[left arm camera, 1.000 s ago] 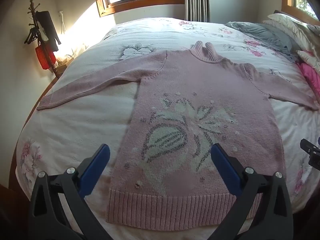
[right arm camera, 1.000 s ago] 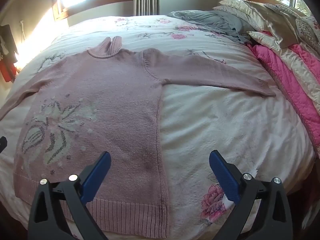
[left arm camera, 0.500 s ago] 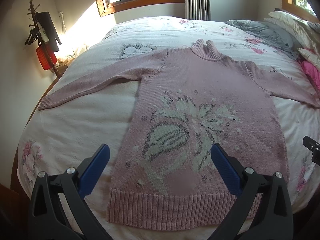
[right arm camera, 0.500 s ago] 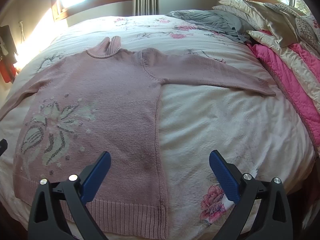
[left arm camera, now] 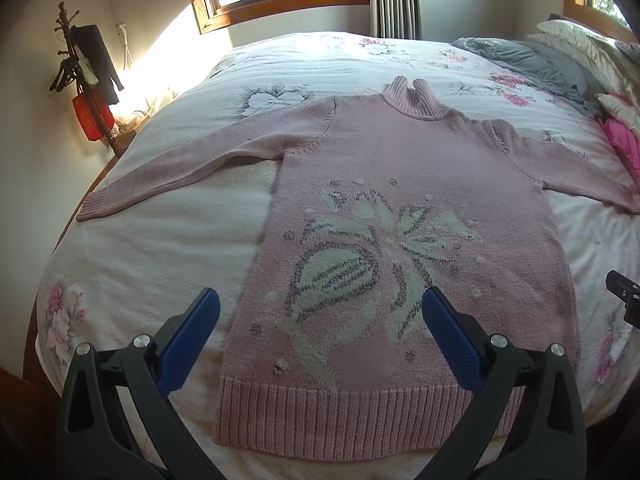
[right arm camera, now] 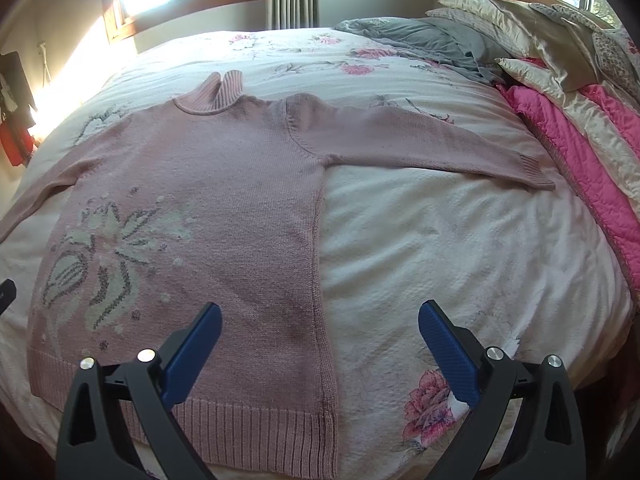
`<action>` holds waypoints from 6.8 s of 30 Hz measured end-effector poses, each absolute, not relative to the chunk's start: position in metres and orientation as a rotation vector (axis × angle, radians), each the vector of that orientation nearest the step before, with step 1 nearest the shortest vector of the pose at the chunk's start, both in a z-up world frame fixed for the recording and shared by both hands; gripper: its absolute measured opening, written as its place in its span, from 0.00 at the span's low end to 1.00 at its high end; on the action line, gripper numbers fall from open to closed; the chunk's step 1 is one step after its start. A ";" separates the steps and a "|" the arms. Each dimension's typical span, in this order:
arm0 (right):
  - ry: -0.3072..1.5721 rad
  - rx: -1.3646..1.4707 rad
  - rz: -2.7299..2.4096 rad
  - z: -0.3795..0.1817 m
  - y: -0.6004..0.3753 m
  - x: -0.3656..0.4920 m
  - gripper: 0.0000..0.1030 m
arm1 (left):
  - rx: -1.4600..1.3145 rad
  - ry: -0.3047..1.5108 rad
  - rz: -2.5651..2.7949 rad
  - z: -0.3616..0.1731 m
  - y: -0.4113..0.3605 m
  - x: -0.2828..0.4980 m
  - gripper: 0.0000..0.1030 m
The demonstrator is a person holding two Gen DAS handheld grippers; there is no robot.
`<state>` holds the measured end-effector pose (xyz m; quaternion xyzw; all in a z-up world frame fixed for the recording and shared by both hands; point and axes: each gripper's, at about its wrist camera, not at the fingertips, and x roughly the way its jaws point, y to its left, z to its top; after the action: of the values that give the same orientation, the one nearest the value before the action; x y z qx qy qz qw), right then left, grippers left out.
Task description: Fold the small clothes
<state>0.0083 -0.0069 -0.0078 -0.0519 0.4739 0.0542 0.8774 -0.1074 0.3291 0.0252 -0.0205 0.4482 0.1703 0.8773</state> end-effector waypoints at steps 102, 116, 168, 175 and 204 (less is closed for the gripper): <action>0.955 0.423 -0.129 -0.082 -0.355 0.314 0.12 | -0.095 1.044 0.203 -0.061 0.241 0.181 0.97; 0.964 0.224 0.305 -0.082 -0.164 0.289 0.12 | -0.224 1.074 0.066 -0.051 0.233 0.179 0.97; 0.975 0.184 0.318 -0.094 -0.180 0.164 0.38 | -0.388 1.026 -0.102 -0.038 0.222 0.212 0.07; 0.950 0.161 0.385 -0.071 -0.132 0.201 0.39 | -0.423 0.998 0.028 -0.032 0.309 0.200 0.07; 1.096 0.168 0.478 -0.084 -0.012 0.266 0.43 | -0.311 0.907 0.094 -0.020 0.398 0.176 0.46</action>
<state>0.2661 -0.0121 -0.0845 0.0791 0.5153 0.2248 0.8232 0.1759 0.3979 -0.0203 -0.1493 0.4363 0.0454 0.8862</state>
